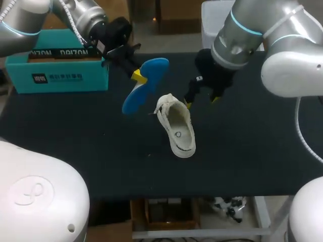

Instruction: Open the shoe tongue, take the insole out of the shoe, put the insole back into the shoe, and pack the shoe into the shoebox

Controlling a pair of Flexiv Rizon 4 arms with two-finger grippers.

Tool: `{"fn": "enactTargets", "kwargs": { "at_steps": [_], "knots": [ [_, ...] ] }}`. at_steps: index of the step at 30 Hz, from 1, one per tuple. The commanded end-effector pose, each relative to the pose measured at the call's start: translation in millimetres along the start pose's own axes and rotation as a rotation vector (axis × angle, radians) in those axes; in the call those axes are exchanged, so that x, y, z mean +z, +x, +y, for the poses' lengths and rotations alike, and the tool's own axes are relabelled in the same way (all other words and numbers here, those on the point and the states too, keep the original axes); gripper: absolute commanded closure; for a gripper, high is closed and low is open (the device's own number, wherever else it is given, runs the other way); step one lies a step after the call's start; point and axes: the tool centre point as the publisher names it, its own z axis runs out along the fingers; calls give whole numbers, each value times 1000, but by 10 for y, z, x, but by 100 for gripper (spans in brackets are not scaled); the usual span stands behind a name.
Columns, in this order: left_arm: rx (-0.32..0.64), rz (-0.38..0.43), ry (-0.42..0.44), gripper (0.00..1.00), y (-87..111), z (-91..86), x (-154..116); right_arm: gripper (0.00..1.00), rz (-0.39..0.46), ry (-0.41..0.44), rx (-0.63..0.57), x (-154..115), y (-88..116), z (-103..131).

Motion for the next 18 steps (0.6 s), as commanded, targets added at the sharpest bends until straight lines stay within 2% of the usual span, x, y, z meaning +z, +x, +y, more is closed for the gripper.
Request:
{"fn": "enactTargets", "kwargs": {
  "at_steps": [1, 9, 12, 13, 18],
  "knots": [
    [28, 7, 27, 100, 54, 16, 37, 0, 34, 31, 42, -38, -23, 12],
    [157, 91, 82, 100, 161, -47, 291, 0, 162, 134, 258, -224, 45, -153],
    [207, 130, 108, 100, 177, -105, 392, 0, 240, 207, 403, -246, 106, -222],
    [220, 144, 122, 100, 179, -127, 423, 0, 232, 231, 442, -247, 128, -229],
    [242, 191, 211, 100, 168, -223, 494, 0, 232, 231, 442, -247, 128, -229]
  ]
}}
